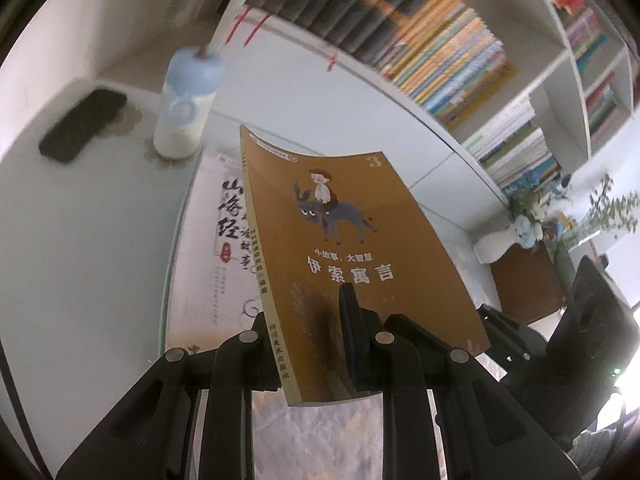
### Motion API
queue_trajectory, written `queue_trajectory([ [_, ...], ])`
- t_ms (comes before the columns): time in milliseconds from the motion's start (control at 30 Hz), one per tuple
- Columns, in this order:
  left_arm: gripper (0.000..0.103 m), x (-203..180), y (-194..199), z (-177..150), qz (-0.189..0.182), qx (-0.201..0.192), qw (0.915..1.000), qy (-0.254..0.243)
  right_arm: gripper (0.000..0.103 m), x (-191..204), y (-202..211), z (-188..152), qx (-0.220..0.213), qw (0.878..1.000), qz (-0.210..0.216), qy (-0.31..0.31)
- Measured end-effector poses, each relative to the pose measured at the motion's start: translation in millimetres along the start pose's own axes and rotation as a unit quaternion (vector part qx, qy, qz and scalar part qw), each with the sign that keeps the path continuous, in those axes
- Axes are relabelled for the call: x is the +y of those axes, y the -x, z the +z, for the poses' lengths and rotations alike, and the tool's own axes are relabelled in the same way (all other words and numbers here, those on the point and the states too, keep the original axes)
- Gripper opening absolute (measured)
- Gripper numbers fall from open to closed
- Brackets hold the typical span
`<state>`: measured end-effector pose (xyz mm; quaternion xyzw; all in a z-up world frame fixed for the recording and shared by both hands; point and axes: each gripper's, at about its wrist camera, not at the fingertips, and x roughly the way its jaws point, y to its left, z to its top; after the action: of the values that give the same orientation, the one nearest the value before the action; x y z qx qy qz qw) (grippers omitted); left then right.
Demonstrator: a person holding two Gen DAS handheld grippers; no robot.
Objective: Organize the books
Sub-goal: 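Lower the orange-brown book onto the stack and open the left tool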
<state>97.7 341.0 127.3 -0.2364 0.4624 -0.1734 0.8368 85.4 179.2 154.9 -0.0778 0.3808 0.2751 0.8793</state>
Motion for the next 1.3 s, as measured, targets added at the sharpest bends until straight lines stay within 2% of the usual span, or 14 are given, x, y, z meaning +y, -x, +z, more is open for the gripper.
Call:
queue_trajectory([
  [200,0.017,28.3,-20.5,-6.3,-0.011,0.012,0.9993,0.033,0.029,-7.3,-35.2,-3.9,0.032,0.999,0.011,-0.017],
  [367,0.018,44.6,-25.4,-10.4,-0.024,0.012,0.9977,0.062,0.029,-11.3,-52.5,-7.6,0.043,0.999,0.014,-0.023],
  [633,0.018,69.0,-14.6,-11.2,0.002,-0.004,0.9961,0.088,0.030,-12.4,-69.0,-16.6,0.071,0.996,0.026,-0.038],
  [867,0.020,79.9,-4.9,-13.5,0.041,-0.015,0.9949,0.090,0.032,-5.4,-74.7,-21.6,0.083,0.995,0.034,-0.038],
  [933,0.020,80.9,-2.1,-14.7,0.043,-0.017,0.9947,0.093,0.035,-5.7,-77.1,-23.4,0.089,0.995,0.037,-0.041],
  [1067,0.020,74.0,2.5,-15.9,0.060,-0.018,0.9946,0.082,0.057,-4.8,-78.2,-27.1,0.101,0.993,0.047,-0.045],
  [1167,0.020,61.1,13.1,-19.0,0.075,-0.025,0.9946,0.067,0.059,-6.1,-74.6,-30.2,0.111,0.992,0.039,-0.042],
  [1300,0.020,42.2,31.1,-26.4,0.086,-0.035,0.9944,0.050,0.060,-28.6,-54.6,-42.1,0.120,0.988,0.034,-0.093],
])
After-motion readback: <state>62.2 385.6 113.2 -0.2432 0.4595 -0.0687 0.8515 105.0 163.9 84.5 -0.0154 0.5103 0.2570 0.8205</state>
